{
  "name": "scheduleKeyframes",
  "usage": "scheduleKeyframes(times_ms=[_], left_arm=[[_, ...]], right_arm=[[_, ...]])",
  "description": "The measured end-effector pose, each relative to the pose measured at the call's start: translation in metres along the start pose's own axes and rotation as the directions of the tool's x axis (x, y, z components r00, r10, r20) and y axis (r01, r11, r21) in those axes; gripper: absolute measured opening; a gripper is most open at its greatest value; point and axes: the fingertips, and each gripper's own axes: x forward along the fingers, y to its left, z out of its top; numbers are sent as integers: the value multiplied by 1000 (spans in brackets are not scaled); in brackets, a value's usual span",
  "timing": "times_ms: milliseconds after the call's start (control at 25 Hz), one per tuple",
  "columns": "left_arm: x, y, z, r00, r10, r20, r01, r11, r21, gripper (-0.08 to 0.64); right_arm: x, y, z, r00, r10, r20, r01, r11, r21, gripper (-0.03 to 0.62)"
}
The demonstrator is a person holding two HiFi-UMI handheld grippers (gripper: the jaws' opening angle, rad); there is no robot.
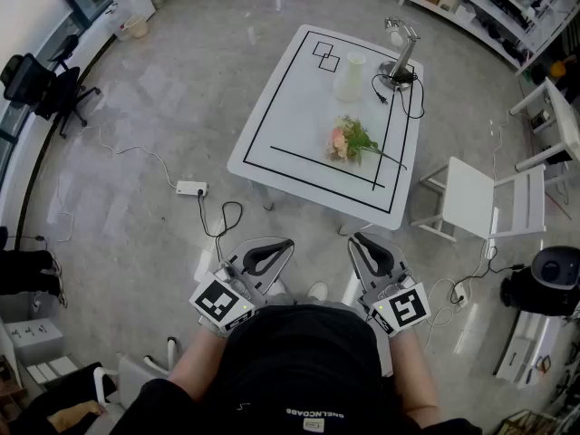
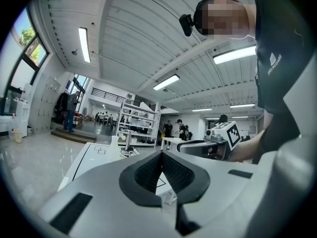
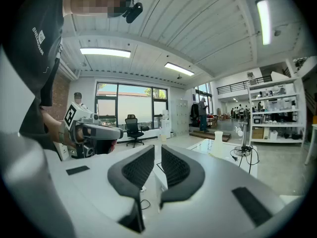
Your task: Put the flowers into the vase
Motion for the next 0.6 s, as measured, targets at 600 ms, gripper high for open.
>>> scheduleKeyframes(times_ms=[600], left_arm=[[-21, 8, -1, 1000, 11, 22, -10, 999, -30, 3]], right_arm=[[6, 12, -1, 1000, -18, -21, 18, 1000, 17, 51]])
